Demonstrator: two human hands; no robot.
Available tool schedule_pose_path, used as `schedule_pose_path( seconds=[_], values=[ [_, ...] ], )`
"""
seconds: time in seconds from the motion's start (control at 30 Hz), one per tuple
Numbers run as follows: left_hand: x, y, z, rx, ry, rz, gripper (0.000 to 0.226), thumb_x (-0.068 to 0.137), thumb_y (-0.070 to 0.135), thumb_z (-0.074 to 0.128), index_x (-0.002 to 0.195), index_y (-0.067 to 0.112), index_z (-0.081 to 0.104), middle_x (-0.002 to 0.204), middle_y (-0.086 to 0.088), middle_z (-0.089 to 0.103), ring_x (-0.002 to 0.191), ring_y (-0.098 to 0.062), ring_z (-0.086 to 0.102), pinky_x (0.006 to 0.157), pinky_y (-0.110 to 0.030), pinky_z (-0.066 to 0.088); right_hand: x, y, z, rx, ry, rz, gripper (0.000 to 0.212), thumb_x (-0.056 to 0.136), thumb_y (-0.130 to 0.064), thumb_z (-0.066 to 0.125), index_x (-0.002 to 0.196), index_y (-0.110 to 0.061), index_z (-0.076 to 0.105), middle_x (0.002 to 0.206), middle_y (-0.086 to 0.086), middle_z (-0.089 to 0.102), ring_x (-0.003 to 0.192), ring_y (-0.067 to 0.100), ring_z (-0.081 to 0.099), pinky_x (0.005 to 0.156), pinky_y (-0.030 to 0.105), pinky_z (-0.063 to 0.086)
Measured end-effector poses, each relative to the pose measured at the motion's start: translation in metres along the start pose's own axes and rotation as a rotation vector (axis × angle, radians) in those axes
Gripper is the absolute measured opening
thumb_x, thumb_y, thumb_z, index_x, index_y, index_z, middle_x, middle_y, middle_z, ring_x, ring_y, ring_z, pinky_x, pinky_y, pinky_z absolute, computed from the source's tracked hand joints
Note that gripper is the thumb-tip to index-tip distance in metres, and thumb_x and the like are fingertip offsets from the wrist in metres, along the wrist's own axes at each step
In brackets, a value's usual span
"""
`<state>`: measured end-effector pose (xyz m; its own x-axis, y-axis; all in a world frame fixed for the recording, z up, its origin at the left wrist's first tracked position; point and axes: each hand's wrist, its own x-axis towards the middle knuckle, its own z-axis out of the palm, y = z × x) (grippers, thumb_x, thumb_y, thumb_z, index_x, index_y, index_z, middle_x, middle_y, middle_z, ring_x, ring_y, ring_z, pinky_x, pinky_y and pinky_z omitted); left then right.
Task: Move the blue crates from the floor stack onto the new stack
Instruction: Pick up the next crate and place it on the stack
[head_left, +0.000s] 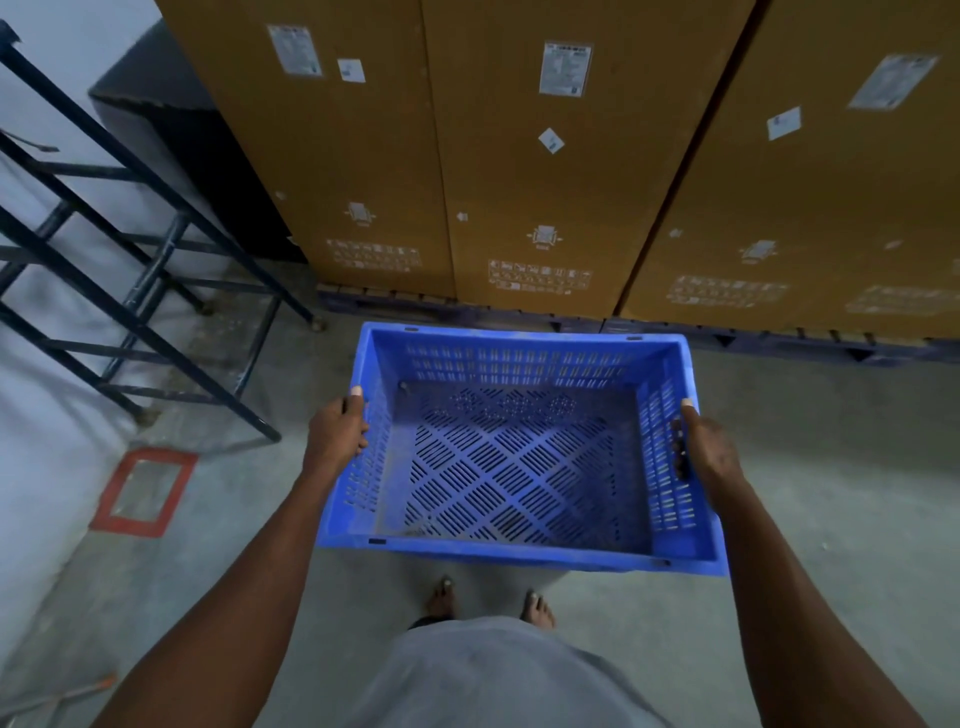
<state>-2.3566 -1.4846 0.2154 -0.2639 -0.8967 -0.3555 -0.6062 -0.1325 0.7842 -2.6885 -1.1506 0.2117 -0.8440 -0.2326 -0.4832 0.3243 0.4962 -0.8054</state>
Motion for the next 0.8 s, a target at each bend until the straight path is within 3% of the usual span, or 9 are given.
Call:
schedule_pose_path(
  seconds=[0.1, 0.17, 0.23, 0.33, 0.5, 0.67, 0.8],
  values=[
    [-0.005, 0.000, -0.001, 0.161, 0.030, 0.079, 0.049, 0.102, 0.047, 0.047, 0.102, 0.001, 0.064, 0.090, -0.019, 0.070, 0.079, -0.036, 0.070, 0.078, -0.048, 0.057, -0.007, -0.002, 0.002, -0.103, 0.048, -0.037, 0.047, 0.098, -0.053, 0.049, 0.096, -0.006, 0.055, 0.078, 0.020, 0.057, 0.058, 0.030, 0.056, 0.058, 0.045, 0.052],
    [-0.009, 0.001, -0.001, 0.304, 0.029, 0.104, 0.052, 0.100, 0.048, 0.051, 0.122, 0.002, 0.060, 0.120, -0.023, 0.066, 0.110, -0.042, 0.064, 0.092, -0.049, 0.051, -0.014, -0.005, 0.001, -0.263, 0.075, -0.069, 0.047, 0.098, -0.050, 0.051, 0.105, -0.003, 0.055, 0.095, 0.024, 0.063, 0.084, 0.040, 0.065, 0.079, 0.052, 0.053],
    [-0.016, 0.004, -0.001, 0.458, 0.045, 0.117, 0.062, 0.097, 0.052, 0.055, 0.135, 0.004, 0.051, 0.135, -0.021, 0.056, 0.123, -0.041, 0.055, 0.095, -0.050, 0.046, -0.025, -0.011, 0.001, -0.402, 0.099, -0.098, 0.051, 0.097, -0.048, 0.055, 0.124, -0.004, 0.051, 0.118, 0.024, 0.061, 0.114, 0.044, 0.059, 0.093, 0.048, 0.045],
    [-0.031, 0.012, -0.004, 0.577, 0.152, 0.254, 0.069, 0.094, 0.051, 0.059, 0.146, 0.008, 0.043, 0.143, -0.017, 0.050, 0.130, -0.039, 0.047, 0.100, -0.052, 0.041, -0.049, -0.026, 0.008, -0.578, 0.168, -0.114, 0.073, 0.095, -0.052, 0.055, 0.154, -0.017, 0.028, 0.153, 0.020, 0.039, 0.138, 0.043, 0.036, 0.109, 0.057, 0.027],
    [-0.061, 0.020, -0.015, 0.575, 0.310, 0.526, 0.070, 0.096, 0.049, 0.057, 0.152, 0.010, 0.038, 0.156, -0.015, 0.040, 0.144, -0.036, 0.037, 0.113, -0.050, 0.033, -0.090, -0.047, 0.039, -0.618, 0.151, -0.354, 0.078, 0.096, -0.055, 0.051, 0.159, -0.024, 0.018, 0.162, 0.015, 0.023, 0.149, 0.036, 0.017, 0.114, 0.060, 0.019],
    [-0.100, 0.013, -0.034, 0.514, 0.413, 0.521, 0.068, 0.098, 0.052, 0.051, 0.152, 0.013, 0.040, 0.158, -0.013, 0.039, 0.145, -0.034, 0.036, 0.115, -0.051, 0.033, -0.125, -0.051, 0.077, -0.599, -0.038, -0.504, 0.077, 0.096, -0.062, 0.045, 0.160, -0.032, 0.012, 0.168, 0.005, 0.011, 0.154, 0.029, 0.000, 0.117, 0.064, 0.009],
    [-0.141, -0.011, -0.052, 0.450, 0.512, 0.418, 0.066, 0.095, 0.049, 0.053, 0.148, 0.011, 0.046, 0.155, -0.015, 0.043, 0.142, -0.035, 0.040, 0.114, -0.049, 0.035, -0.151, -0.055, 0.111, -0.574, -0.230, -0.608, 0.076, 0.096, -0.061, 0.047, 0.159, -0.034, 0.015, 0.168, 0.004, 0.011, 0.154, 0.028, 0.001, 0.118, 0.061, 0.011]
  ],
)
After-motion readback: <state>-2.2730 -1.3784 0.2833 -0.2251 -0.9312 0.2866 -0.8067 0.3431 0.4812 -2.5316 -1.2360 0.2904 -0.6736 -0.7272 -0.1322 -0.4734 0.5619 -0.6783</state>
